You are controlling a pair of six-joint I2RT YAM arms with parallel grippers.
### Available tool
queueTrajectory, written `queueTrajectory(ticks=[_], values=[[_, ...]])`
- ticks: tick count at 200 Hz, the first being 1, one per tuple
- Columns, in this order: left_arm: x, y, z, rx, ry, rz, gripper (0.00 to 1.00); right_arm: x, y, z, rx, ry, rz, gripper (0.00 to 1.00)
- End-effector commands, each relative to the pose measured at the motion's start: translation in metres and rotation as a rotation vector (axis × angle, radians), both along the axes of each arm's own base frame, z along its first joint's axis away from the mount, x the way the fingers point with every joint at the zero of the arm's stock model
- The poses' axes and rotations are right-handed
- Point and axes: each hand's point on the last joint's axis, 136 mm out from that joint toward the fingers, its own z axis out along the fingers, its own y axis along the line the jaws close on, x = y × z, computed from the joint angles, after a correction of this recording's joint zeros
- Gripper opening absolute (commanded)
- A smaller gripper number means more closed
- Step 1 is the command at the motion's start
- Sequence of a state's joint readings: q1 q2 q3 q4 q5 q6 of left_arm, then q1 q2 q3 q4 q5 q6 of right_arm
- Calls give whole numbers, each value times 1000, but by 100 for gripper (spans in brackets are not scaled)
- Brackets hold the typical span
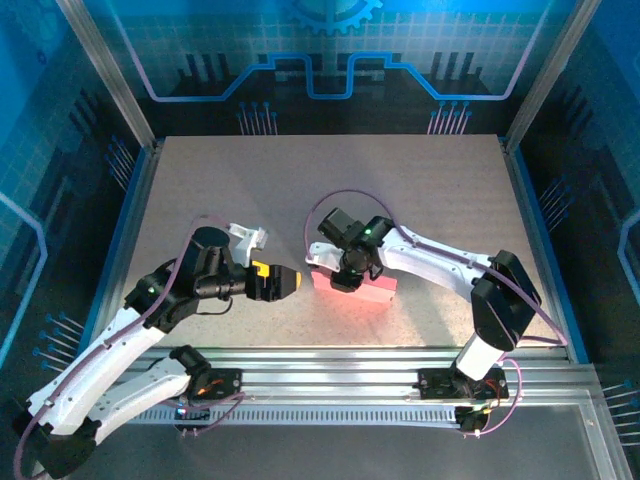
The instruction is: Fold the paper box
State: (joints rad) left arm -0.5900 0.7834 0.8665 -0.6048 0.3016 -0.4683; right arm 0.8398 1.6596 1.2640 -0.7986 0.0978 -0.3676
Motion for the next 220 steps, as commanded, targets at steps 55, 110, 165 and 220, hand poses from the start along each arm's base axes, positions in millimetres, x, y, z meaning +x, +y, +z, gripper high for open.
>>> queueTrajectory(ticks=[55,110,165,220], values=[[3,22,15,26,-88,100,99,70,-14,19,-152,-455,-98,24],[3,32,17,44,-95,141,99,88,-4,-1,-243,-506,-88,35],[5,37,16,69,-60,180,99,32,30,18,-12,-319,-45,61],[28,32,3,92,-33,227,99,-8,37,54,294,-110,-129,77]])
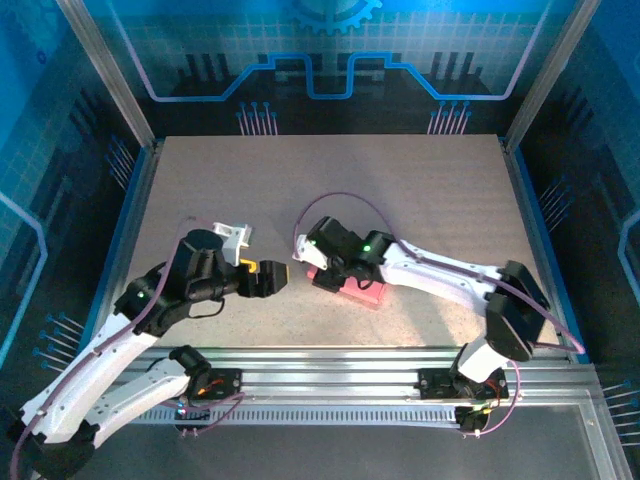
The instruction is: Fold the paper box
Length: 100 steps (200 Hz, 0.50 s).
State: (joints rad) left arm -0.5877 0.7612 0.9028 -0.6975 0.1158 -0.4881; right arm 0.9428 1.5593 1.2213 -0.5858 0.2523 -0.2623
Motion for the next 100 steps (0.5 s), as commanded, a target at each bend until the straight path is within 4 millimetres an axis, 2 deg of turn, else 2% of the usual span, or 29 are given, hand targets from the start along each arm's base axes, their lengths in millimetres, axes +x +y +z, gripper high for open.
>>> queueTrajectory(ticks=[1,12,28,67,84,88,100], values=[[17,2,6,-6,-20,64,99,-21,0,10,155,139,-48,77],[24,4,0,6,-28,90,99,-16,-5,16,207,144,-97,84],[37,5,-5,9,-53,118,99,-4,-17,22,283,127,-187,100],[73,14,-37,150,-83,156,99,32,-66,36,461,46,-392,100],[94,29,-50,216,-104,211,99,56,-99,47,516,-64,-538,100],[100,33,-51,223,-113,234,99,58,-110,38,509,-73,-573,100],[116,49,-60,224,-118,305,99,69,-132,37,532,-127,-633,100]])
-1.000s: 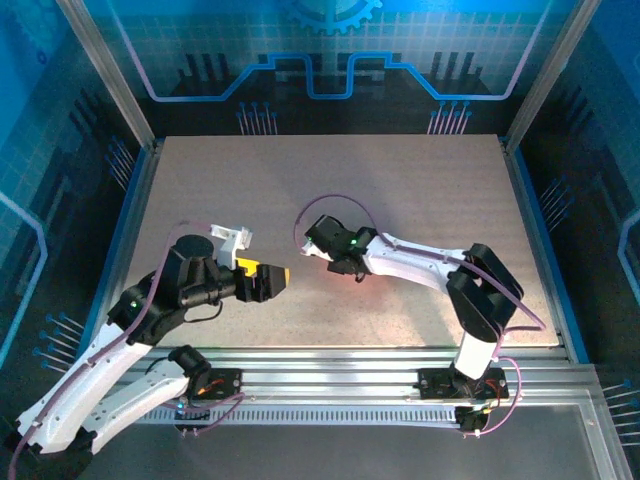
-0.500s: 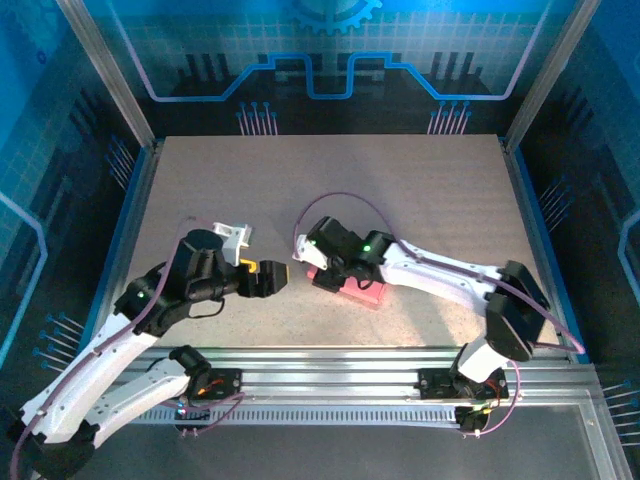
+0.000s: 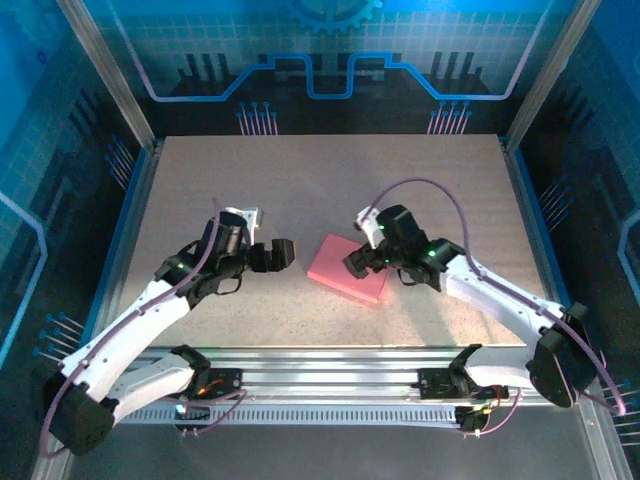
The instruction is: Fold the paper box
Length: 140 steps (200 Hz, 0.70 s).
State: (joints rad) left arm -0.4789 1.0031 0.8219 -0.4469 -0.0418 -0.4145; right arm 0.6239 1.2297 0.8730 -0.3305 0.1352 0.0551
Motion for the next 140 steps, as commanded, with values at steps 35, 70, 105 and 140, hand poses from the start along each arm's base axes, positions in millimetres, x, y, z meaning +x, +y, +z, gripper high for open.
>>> queueTrajectory(ticks=[35,70,105,140], values=[[73,78,-27,138,-111,256,99,61,-108,14,140,-175,-438,100],[105,117,-36,259,-261,307,99,82,-171,8,78,-246,-581,100],[130,143,-61,380,-287,336,99,101,-208,-17,15,-319,-644,100],[141,154,-85,375,-311,326,99,112,-206,-52,-24,-266,-568,100]])
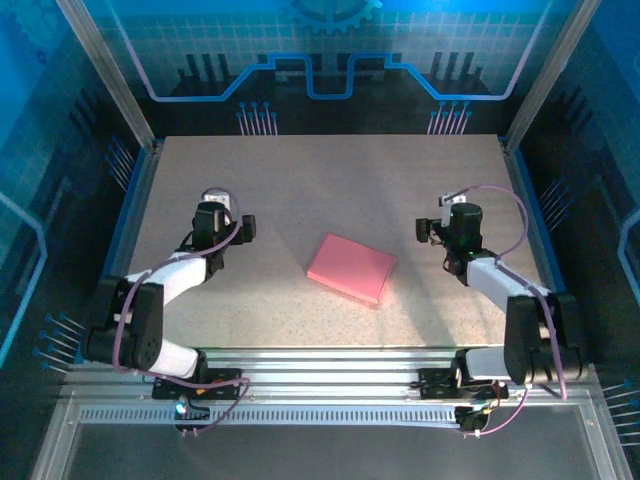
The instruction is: Fold the paper box
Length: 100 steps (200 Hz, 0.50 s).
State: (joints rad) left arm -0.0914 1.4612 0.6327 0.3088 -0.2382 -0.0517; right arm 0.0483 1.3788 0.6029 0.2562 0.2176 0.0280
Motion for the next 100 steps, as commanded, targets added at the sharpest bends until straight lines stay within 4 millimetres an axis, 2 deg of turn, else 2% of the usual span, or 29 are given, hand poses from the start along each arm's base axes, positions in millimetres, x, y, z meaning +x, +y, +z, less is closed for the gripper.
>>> queueTrajectory(ticks=[1,11,50,71,89,100], values=[[16,13,7,25,-115,-5,99,17,0,4,-38,-72,52,100],[13,13,4,28,-163,-14,99,16,1,-3,-35,-85,60,100],[2,-4,5,-5,-211,-116,99,5,16,5,42,-148,129,100],[2,-4,3,-33,-206,-131,99,0,40,19,93,-283,246,100],[2,-1,4,-35,-207,-119,99,6,28,6,85,-265,171,100],[-3,-7,7,-37,-256,-161,99,6,24,-5,120,-278,164,100]])
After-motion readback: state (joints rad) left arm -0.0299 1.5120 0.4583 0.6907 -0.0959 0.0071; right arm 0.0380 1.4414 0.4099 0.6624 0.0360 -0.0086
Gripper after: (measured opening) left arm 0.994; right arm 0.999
